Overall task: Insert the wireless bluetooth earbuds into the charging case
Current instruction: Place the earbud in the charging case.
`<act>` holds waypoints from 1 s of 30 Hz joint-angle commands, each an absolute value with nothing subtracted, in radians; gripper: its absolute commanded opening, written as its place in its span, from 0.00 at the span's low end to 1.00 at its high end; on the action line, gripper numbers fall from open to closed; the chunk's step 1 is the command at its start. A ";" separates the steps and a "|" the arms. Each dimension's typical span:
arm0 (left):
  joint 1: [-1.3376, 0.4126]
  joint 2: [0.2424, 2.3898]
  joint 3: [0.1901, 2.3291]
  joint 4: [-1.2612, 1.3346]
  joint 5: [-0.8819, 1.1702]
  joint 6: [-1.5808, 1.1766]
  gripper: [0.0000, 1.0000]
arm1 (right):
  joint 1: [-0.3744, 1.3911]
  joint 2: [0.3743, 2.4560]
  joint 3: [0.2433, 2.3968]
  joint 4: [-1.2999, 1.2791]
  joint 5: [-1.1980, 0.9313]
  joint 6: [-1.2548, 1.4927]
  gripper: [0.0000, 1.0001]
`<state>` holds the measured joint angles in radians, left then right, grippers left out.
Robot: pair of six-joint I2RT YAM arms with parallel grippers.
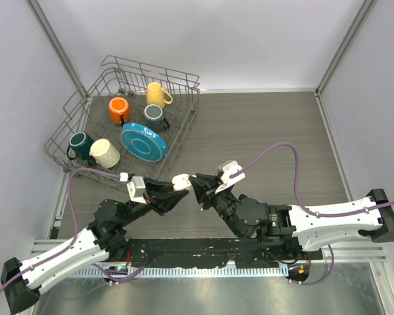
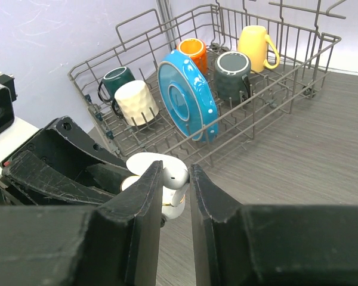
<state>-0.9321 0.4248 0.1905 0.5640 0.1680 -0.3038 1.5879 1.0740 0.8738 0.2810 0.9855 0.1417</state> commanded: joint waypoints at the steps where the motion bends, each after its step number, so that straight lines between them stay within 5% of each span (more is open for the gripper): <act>1: -0.934 0.423 0.232 0.600 0.184 -0.285 0.00 | 1.592 1.078 0.907 0.370 1.000 0.120 0.01; 30: -0.936 0.443 0.235 0.640 0.201 -0.311 0.00 | 1.594 1.143 0.919 0.296 1.014 0.158 0.01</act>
<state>-0.9321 0.4412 0.1925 0.5774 0.1848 -0.3069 1.5887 1.1351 0.8772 0.2867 0.9775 0.1490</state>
